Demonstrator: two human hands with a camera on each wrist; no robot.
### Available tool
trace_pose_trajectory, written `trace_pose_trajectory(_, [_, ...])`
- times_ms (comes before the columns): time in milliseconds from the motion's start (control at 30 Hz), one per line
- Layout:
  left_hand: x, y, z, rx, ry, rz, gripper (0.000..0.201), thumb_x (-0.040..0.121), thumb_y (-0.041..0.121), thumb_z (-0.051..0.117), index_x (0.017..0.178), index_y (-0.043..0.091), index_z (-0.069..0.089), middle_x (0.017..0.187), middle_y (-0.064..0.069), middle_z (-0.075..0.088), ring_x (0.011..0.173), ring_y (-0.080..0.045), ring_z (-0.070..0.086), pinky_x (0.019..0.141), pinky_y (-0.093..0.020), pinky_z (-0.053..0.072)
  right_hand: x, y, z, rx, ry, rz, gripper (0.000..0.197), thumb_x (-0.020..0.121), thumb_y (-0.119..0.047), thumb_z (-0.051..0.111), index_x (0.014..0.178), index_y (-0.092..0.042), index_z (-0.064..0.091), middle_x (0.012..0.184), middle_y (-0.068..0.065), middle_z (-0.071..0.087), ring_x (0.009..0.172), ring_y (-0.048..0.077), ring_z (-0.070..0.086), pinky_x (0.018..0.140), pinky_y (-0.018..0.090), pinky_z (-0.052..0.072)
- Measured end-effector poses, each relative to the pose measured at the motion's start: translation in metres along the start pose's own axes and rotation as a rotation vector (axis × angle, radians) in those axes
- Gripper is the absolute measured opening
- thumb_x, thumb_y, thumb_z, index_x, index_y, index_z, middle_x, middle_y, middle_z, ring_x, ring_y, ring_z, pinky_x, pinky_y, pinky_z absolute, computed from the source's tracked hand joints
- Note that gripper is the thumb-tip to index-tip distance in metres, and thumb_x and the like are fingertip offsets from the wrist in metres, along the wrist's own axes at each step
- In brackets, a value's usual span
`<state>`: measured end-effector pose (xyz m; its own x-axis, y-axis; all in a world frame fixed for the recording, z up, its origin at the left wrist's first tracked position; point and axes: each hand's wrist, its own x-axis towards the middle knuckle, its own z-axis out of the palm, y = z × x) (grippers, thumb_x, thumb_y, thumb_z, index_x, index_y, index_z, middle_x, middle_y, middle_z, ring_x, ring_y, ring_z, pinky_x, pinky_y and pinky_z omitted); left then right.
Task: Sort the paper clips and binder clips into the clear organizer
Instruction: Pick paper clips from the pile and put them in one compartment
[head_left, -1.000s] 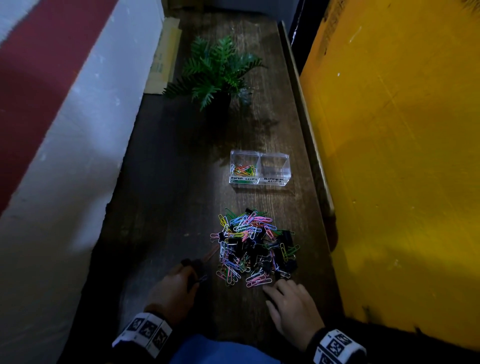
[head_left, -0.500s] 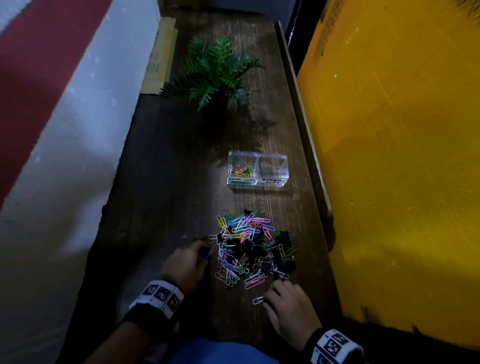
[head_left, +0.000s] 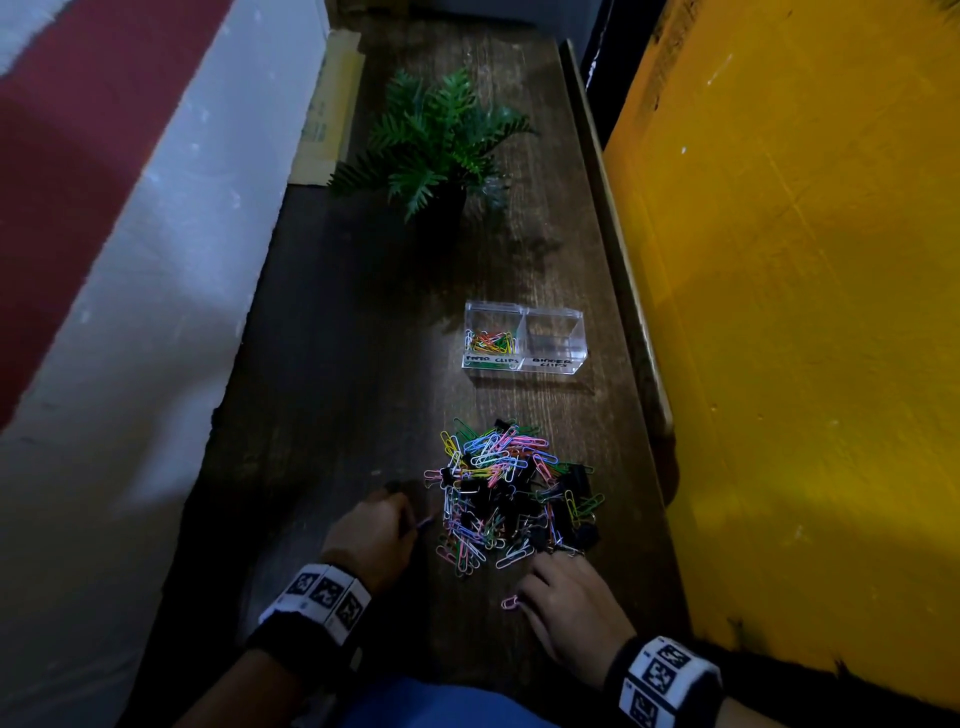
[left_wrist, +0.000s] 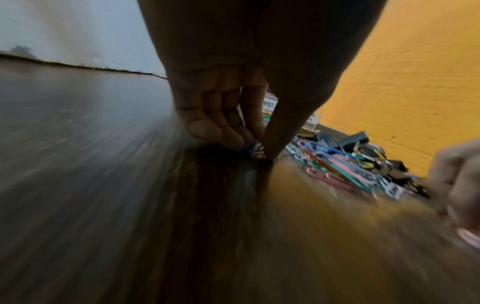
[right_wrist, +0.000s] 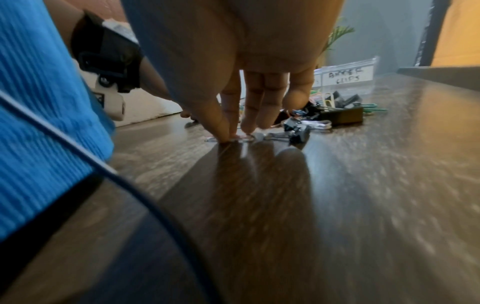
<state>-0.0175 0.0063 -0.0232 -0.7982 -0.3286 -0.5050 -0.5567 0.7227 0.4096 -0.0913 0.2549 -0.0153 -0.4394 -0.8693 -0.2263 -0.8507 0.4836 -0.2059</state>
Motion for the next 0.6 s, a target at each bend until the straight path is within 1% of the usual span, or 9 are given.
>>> trace_pose_trajectory(100, [-0.005,-0.003,0.004,-0.022,0.009,0.024,0.003,0.087,0.03,0.056,0.088,0.03,0.054,0.102,0.004,0.061,0.092,-0.015,0.059,0.072,-0.023,0.041,0.004,-0.003,-0.001,-0.018,-0.074,-0.037,0.024,0.057,-0.039,0.083,0.071,-0.031,0.065,0.07,-0.014,0.057,0.061,0.003,0.051,0.054,0.016,0.045])
trace_pose_trajectory(200, [-0.008,-0.005,0.001,-0.062,0.018,0.03,0.004,0.087,0.032,0.057,0.089,0.031,0.054,0.092,0.007,0.061,0.085,-0.013,0.06,0.069,-0.022,0.04,0.011,-0.009,0.003,-0.055,-0.114,-0.047,0.028,0.051,-0.034,0.087,0.067,-0.029,0.065,0.065,-0.015,0.058,0.056,0.002,0.05,0.052,0.015,0.043])
trace_pose_trajectory(267, [-0.005,-0.002,-0.004,-0.091,0.08,0.039,0.008,0.085,0.033,0.059,0.091,0.029,0.055,0.089,0.005,0.065,0.081,-0.015,0.062,0.067,-0.024,0.043,0.012,-0.01,0.005,-0.065,-0.151,-0.062,0.028,0.053,-0.03,0.088,0.068,-0.026,0.065,0.065,-0.01,0.06,0.055,0.004,0.051,0.051,0.015,0.043])
trace_pose_trajectory(367, [0.008,0.011,-0.022,-0.143,0.195,0.078,0.013,0.08,0.031,0.064,0.091,0.027,0.057,0.085,0.002,0.069,0.08,-0.021,0.065,0.068,-0.029,0.05,0.016,-0.007,0.003,-0.093,-0.167,-0.096,0.032,0.046,-0.032,0.09,0.06,-0.023,0.063,0.057,-0.009,0.056,0.049,0.004,0.051,0.044,0.015,0.038])
trace_pose_trajectory(400, [0.015,0.017,-0.03,-0.15,0.218,0.099,0.013,0.079,0.03,0.065,0.09,0.026,0.058,0.083,0.001,0.07,0.08,-0.022,0.066,0.068,-0.031,0.052,0.018,-0.005,0.002,-0.094,-0.162,-0.108,0.03,0.048,-0.031,0.089,0.06,-0.022,0.064,0.057,-0.008,0.055,0.049,0.005,0.051,0.043,0.015,0.038])
trace_pose_trajectory(433, [0.024,0.024,-0.04,-0.143,0.238,0.125,0.013,0.078,0.028,0.065,0.088,0.024,0.058,0.083,0.0,0.07,0.079,-0.024,0.065,0.067,-0.033,0.052,0.02,-0.002,0.001,-0.095,-0.141,-0.113,0.023,0.054,-0.03,0.085,0.061,-0.022,0.064,0.057,-0.008,0.056,0.049,0.005,0.052,0.042,0.015,0.038])
trace_pose_trajectory(500, [0.042,0.041,-0.059,-0.112,0.276,0.182,0.01,0.078,0.025,0.064,0.085,0.021,0.058,0.081,-0.001,0.068,0.077,-0.026,0.064,0.066,-0.035,0.052,0.022,0.002,-0.006,-0.055,-0.102,-0.107,0.006,0.067,-0.027,0.064,0.064,-0.022,0.064,0.059,-0.008,0.056,0.05,0.006,0.054,0.044,0.015,0.04])
trace_pose_trajectory(533, [0.053,0.049,-0.069,-0.103,0.292,0.204,0.009,0.079,0.025,0.064,0.085,0.021,0.058,0.08,0.0,0.068,0.077,-0.025,0.064,0.066,-0.035,0.052,0.022,0.004,-0.008,0.005,-0.088,-0.094,0.005,0.068,-0.024,0.059,0.068,-0.021,0.063,0.063,-0.007,0.057,0.053,0.008,0.056,0.047,0.016,0.042])
trace_pose_trajectory(600, [0.079,0.066,-0.085,-0.082,0.31,0.229,0.008,0.081,0.025,0.062,0.089,0.023,0.061,0.083,0.003,0.068,0.078,-0.021,0.063,0.068,-0.032,0.051,0.028,0.008,-0.02,0.192,-0.106,-0.024,0.011,0.072,-0.013,0.061,0.083,-0.013,0.062,0.077,0.002,0.059,0.067,0.019,0.059,0.059,0.026,0.047])
